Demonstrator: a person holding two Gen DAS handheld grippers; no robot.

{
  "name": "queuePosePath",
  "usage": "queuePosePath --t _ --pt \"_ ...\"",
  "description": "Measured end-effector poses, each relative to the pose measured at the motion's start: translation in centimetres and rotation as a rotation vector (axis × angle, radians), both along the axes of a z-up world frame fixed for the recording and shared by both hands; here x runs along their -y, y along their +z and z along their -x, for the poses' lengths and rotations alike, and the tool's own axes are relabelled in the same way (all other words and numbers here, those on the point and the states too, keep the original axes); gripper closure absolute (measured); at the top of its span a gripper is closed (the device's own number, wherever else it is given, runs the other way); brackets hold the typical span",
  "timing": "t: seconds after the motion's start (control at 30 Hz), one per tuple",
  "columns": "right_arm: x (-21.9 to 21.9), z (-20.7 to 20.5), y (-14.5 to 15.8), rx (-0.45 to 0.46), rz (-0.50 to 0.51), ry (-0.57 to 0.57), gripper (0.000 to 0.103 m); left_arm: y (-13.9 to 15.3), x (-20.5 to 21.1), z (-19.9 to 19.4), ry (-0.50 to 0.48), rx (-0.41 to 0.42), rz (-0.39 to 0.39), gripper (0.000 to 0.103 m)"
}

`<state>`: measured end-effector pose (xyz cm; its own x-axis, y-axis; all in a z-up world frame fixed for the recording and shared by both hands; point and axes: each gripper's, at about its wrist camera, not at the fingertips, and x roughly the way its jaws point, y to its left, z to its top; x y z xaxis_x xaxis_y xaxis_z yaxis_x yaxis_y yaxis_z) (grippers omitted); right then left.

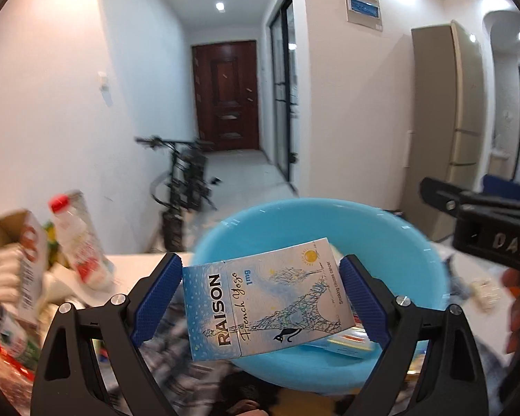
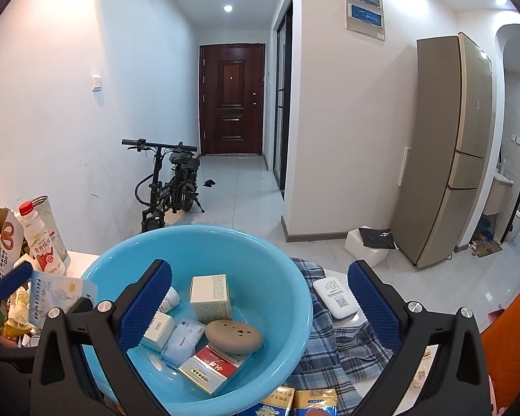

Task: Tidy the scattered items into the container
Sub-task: 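Lower the RAISON box into the blue basin and open the left tool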

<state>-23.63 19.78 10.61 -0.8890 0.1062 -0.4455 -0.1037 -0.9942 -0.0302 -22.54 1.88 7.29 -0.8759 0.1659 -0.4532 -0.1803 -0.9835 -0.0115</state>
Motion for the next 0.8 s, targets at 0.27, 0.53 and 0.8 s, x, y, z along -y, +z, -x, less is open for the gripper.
queuePosePath --t 0.27,0.53,0.8 --pt "0.2 -0.5 0.6 -0.016 -0.005 0.007 0.0 0.0 0.3 0.0 0.0 0.006 -0.026 0.012" --pt "1.1 -1.2 1.2 -0.038 -0.028 0.017 0.0 -0.3 0.1 0.1 -0.006 0.01 -0.017 0.012" --pt "1.0 -1.4 1.5 -0.046 -0.019 0.016 0.0 -0.6 -0.9 -0.1 -0.038 -0.018 0.025 0.0"
